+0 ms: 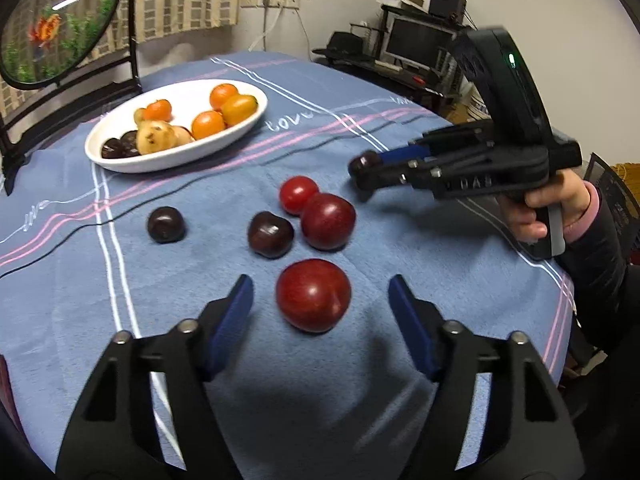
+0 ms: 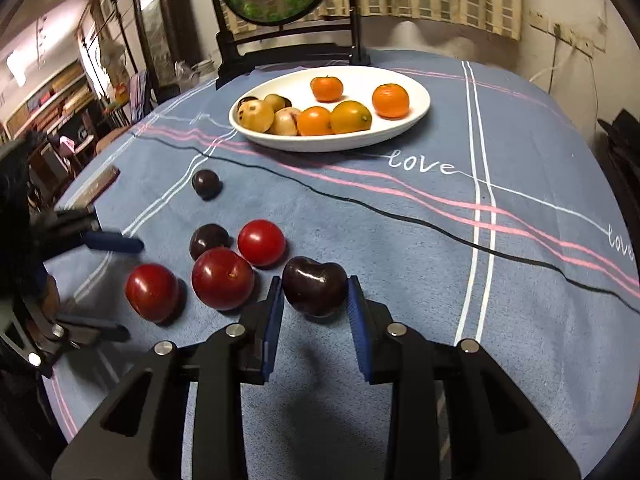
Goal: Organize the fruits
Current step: 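Grasp a red plum with the left tool while the right tool grasps a dark plum, then drop the red plum on the plate with the left tool while the right tool drops the dark plum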
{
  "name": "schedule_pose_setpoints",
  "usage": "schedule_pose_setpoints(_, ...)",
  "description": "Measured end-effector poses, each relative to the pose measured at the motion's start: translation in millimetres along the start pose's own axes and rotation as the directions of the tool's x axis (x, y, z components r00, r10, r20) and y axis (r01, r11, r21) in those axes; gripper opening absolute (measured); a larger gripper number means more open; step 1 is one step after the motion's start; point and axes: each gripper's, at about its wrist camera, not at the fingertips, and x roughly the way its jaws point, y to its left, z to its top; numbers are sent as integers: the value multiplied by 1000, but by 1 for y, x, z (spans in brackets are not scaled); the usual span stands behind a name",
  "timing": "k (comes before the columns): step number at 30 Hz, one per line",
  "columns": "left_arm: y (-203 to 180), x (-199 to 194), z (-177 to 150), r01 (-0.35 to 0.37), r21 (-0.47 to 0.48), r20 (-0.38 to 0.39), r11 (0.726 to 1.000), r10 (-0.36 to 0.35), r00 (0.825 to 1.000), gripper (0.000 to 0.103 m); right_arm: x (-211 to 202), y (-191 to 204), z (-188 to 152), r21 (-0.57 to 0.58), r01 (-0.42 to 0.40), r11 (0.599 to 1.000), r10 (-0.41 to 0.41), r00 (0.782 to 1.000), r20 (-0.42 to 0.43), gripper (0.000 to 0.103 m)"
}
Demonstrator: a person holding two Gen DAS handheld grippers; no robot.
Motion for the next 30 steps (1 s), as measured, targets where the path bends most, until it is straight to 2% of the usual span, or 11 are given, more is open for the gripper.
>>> schedule_pose_setpoints(2, -1, 5, 0, 11, -7, -21, 1000, -11, 1000, 60, -2, -1, 0, 8, 0, 1000, 0, 1000, 5, 32)
schedule_pose_setpoints(8, 3, 13, 0, 11, -38, -54, 999, -13, 998, 55, -3, 0, 0, 7, -5, 1000, 5, 1000, 7, 32)
schedule_pose_setpoints(12, 11, 22, 0, 9, -91, -105, 996, -18, 994, 46, -3, 1, 0, 3, -14, 1000, 14, 1000, 7, 32)
schedule_pose_setpoints(19, 11, 21, 1, 9, -102, -97, 995, -19, 995, 43, -1, 1, 0, 10, -30, 1000, 30, 1000, 6, 32)
schedule_pose_setpoints(23, 10, 20, 1, -12, -99, -90, 995, 3, 996, 43, -5, -4, 2, 40, -60, 997, 59, 997, 41, 32)
schedule_pose_setpoints(26, 11, 15, 3, -32, -97, -64, 995, 25, 998, 43, -8, -6, 5, 62, -116, 991, 111, 991, 77, 32)
schedule_pose_setpoints(30, 11, 0, 9, -37, -79, 10, 996, 38, 999, 43, -8, -6, 14, 96, -180, 979, 168, 978, 125, 32)
